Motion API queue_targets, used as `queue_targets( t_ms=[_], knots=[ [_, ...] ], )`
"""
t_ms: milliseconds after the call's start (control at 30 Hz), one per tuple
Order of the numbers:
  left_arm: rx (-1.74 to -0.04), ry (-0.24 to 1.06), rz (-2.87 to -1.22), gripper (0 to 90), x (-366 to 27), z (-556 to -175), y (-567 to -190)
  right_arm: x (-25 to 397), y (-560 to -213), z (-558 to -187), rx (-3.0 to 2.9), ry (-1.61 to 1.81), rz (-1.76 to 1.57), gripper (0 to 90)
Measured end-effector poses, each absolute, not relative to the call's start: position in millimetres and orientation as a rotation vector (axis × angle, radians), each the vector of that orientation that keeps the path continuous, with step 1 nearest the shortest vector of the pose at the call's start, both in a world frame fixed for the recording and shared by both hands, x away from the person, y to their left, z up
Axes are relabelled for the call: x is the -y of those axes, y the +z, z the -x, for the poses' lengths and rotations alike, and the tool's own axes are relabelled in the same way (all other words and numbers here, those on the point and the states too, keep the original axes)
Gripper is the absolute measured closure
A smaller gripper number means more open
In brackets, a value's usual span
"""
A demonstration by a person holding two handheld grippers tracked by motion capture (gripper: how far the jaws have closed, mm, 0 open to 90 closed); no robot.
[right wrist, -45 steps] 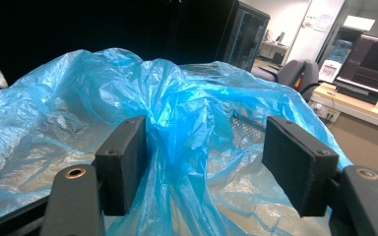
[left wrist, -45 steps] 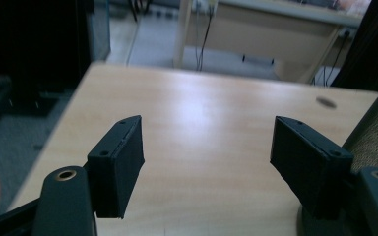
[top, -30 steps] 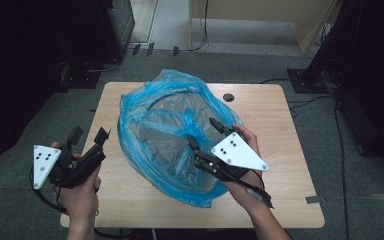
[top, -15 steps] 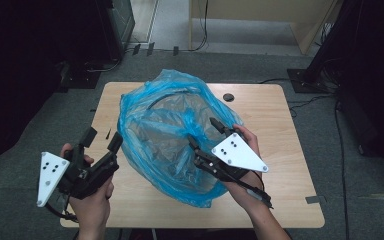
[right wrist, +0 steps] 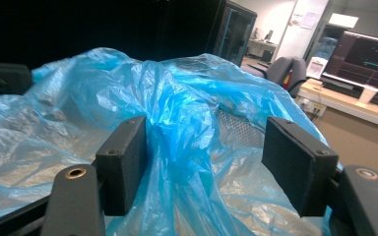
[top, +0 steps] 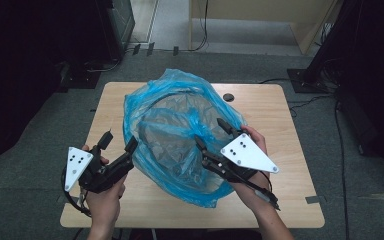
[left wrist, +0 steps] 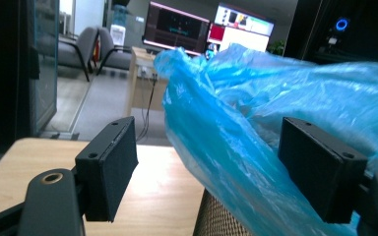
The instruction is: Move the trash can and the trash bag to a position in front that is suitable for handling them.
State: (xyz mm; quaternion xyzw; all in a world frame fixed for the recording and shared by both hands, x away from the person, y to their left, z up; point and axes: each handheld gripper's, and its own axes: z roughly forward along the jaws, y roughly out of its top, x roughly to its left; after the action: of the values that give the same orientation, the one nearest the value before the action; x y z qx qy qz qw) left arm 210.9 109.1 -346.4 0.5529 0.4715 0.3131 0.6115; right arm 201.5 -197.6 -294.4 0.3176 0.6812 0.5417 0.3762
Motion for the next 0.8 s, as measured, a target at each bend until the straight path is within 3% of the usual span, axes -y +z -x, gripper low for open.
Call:
queue_targets(
  t_ms=[800],
  knots=[
    [-1.138, 0.725, -1.351, 24.1, -99, -225, -372, 242, -280, -188, -1.732, 1.496, -0.764, 30.0]
  ],
)
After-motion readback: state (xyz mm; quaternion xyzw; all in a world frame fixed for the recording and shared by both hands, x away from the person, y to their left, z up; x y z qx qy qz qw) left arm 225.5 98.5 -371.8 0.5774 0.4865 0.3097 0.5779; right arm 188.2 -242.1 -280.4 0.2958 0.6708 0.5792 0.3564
